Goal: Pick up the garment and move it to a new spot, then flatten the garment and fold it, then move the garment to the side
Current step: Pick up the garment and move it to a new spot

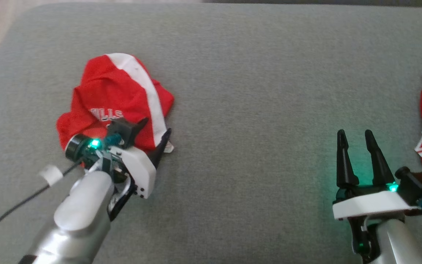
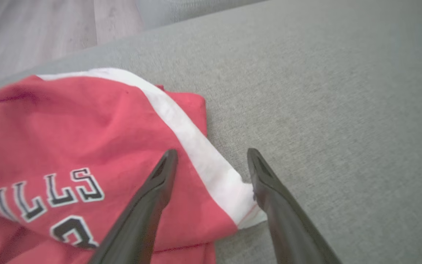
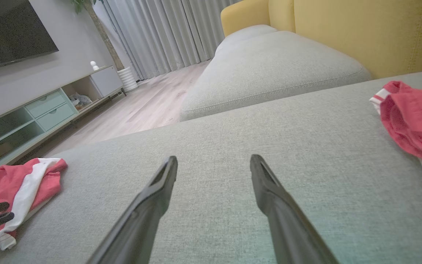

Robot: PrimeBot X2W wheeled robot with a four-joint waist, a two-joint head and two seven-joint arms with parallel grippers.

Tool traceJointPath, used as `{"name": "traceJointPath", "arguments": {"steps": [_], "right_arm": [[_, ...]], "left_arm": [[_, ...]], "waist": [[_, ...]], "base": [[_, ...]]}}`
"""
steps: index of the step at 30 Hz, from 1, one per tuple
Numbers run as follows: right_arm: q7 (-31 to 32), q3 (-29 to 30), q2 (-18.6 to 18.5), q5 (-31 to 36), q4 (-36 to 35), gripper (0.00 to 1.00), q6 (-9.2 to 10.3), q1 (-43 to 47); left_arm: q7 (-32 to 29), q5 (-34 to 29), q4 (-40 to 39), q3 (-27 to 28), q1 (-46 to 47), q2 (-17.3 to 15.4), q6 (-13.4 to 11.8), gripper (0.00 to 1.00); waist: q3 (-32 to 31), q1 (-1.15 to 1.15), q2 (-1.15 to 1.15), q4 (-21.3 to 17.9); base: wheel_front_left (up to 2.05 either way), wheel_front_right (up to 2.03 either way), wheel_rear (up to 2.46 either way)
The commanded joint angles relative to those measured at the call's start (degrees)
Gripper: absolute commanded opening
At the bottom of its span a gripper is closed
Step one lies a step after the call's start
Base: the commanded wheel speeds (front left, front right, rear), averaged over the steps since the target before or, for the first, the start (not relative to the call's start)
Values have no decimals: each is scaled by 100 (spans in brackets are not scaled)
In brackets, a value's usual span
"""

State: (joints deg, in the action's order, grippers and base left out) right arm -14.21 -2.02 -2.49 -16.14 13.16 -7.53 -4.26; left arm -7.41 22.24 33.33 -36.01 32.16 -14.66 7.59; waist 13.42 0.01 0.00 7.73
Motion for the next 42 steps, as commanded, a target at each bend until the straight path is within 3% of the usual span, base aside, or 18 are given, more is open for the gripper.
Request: {"name": "traceJointPath", "arguments": {"steps": [1, 6, 7, 8, 19, 25, 31, 42], "right_arm": [[-79, -174, -39, -31, -168, 100, 4, -197], [-79, -217, -39, -66, -195, 100, 4, -270], [-79, -221, -39, -67, -194, 100, 4, -279], [-79, -225, -39, -68, -188, 100, 4, -285], [-79, -232, -39, -164, -112, 100, 4, -208], [-79, -247, -39, -243, -82, 100, 4, -143], [-79, -265, -39, -362, -90, 100, 4, -112], [-79, -333, -39, -601, -112, 100, 4, -132]], "left_arm": [[-104, 72, -20, 164, 275, -224, -11, 100], [-361, 237, 296, 51, 376, -264, -11, 100], [-365, 276, 324, 28, 387, -268, -11, 82], [-321, 304, 328, 5, 400, -273, -11, 0], [958, 316, -281, 194, 701, -186, -73, 0], [1241, 347, -981, 310, 837, -130, -173, 0], [1167, 454, -1996, 513, 1019, -154, -355, 0], [391, 589, -3428, 586, 1190, -321, -602, 0]], "waist": [[105, -1, 0, -135], [172, -1, 0, -280], [171, -1, 0, -302], [162, -1, 0, -323], [-250, -1, 0, -450], [-486, -1, 0, -537], [-625, -1, 0, -676], [-633, -1, 0, -1071]], "base": [[0, 0, 0], [0, 0, 0], [0, 0, 0], [0, 0, 0], [0, 0, 0], [0, 0, 0], [0, 0, 0], [0, 0, 0]]}}
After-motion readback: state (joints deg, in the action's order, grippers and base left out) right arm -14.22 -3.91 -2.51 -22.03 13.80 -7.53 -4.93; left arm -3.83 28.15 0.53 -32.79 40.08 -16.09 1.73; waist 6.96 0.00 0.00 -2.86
